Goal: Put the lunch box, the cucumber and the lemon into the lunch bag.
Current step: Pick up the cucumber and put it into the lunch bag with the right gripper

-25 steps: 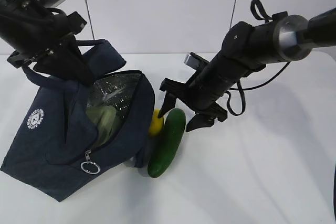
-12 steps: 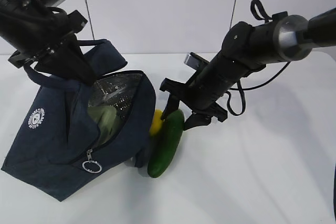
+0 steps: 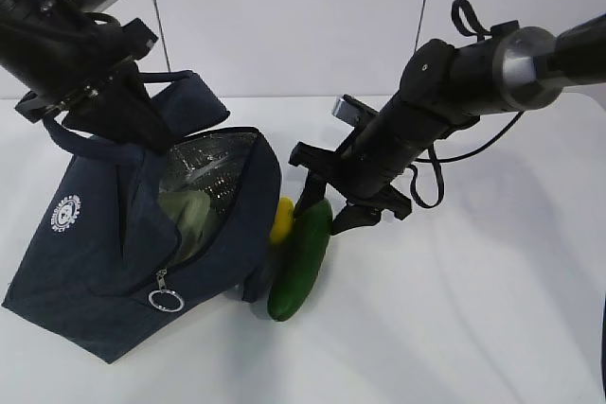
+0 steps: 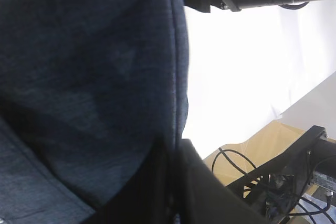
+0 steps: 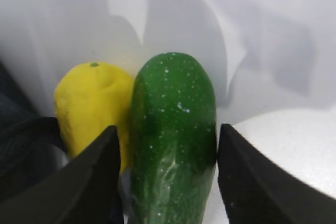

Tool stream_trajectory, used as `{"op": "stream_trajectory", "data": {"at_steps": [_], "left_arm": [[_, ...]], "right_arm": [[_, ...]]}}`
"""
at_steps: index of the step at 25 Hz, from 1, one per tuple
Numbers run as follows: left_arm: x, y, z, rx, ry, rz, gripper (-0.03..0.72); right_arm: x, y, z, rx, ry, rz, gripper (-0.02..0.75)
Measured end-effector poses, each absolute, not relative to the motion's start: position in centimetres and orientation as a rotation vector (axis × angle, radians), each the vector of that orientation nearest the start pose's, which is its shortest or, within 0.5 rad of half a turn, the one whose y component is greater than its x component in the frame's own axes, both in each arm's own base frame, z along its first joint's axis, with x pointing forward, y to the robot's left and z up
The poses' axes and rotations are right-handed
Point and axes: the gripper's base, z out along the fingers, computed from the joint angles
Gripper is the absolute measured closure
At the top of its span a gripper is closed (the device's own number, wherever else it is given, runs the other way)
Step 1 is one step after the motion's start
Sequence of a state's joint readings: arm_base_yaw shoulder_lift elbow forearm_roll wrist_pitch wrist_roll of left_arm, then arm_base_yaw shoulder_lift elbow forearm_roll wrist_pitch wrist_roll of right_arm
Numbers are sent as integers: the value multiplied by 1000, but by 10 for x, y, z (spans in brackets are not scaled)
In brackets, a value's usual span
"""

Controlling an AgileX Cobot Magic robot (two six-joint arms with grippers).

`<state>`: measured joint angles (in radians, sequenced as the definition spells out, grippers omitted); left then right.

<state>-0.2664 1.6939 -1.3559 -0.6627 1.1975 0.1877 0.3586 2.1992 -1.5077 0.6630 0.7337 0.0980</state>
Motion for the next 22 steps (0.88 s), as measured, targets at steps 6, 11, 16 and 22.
{"op": "stream_trajectory", "data": {"at_steps": [6, 11, 16, 22], "left_arm": [[311, -139, 285, 351, 2876, -954, 685], [311, -139, 285, 352, 2876, -954, 685], [311, -139, 285, 354, 2875, -953, 685], [311, -139, 285, 354, 2875, -953, 685]], "right_arm": [[403, 191, 126, 272, 2919, 795, 391], [403, 191, 126, 270, 2919, 793, 430], [400, 191, 126, 218, 2951, 798, 433], [396, 186, 142, 75, 2948, 720, 433]]}}
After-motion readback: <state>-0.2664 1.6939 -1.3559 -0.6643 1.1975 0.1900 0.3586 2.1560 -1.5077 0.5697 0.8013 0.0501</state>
